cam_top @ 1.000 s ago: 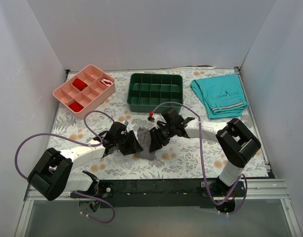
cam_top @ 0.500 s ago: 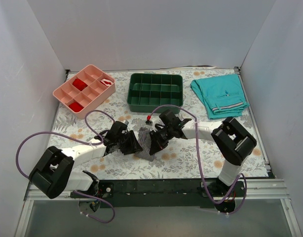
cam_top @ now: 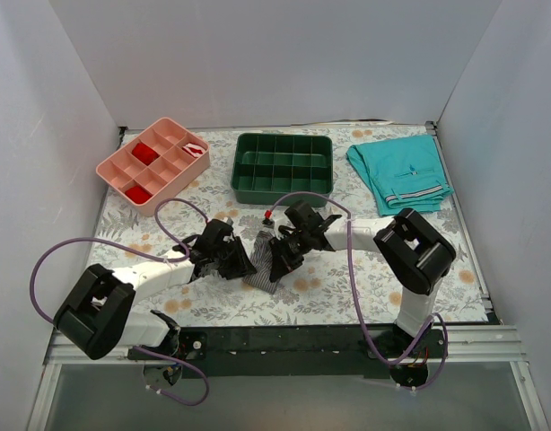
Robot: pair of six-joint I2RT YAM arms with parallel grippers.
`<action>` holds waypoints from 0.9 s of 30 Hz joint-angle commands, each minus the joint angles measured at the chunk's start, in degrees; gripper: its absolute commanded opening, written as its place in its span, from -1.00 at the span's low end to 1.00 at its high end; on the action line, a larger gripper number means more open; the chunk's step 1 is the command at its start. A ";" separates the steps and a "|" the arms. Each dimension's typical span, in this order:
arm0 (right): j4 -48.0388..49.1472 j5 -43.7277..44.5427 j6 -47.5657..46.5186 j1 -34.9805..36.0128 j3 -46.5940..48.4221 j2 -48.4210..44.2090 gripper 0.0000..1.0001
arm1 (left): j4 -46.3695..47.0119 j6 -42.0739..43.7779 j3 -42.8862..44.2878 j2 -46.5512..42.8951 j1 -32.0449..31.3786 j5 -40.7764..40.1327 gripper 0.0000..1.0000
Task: Roll the underwear
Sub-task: Roll the underwear to the center of the board.
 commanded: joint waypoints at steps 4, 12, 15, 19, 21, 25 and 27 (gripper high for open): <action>1.34 8.19 2.72 0.63 0.63 4.78 -0.82 | -8.13 0.93 -1.57 3.02 0.03 -8.90 -0.67; 1.26 15.12 0.80 0.63 -2.43 -3.90 -0.30 | -8.57 1.99 -0.08 5.30 0.03 -8.82 -0.77; 0.82 17.31 -1.40 0.81 -3.76 -10.15 -0.10 | -9.01 2.78 0.80 6.36 0.03 -8.90 -0.78; -1.99 24.78 -5.53 3.35 -4.64 -17.17 -0.07 | -9.45 4.01 2.29 7.33 0.03 -8.90 -0.79; -3.65 30.74 -8.24 6.33 -4.56 -18.50 -0.06 | -10.06 4.45 2.65 7.50 0.03 -8.90 -0.80; -4.01 39.19 -13.70 13.10 -4.20 -19.56 -0.06 | -10.85 4.80 3.26 7.77 0.03 -8.82 -0.80; -4.01 43.68 -14.50 17.32 -3.77 -18.78 -0.05 | -11.12 5.15 3.70 7.77 0.03 -8.73 -0.80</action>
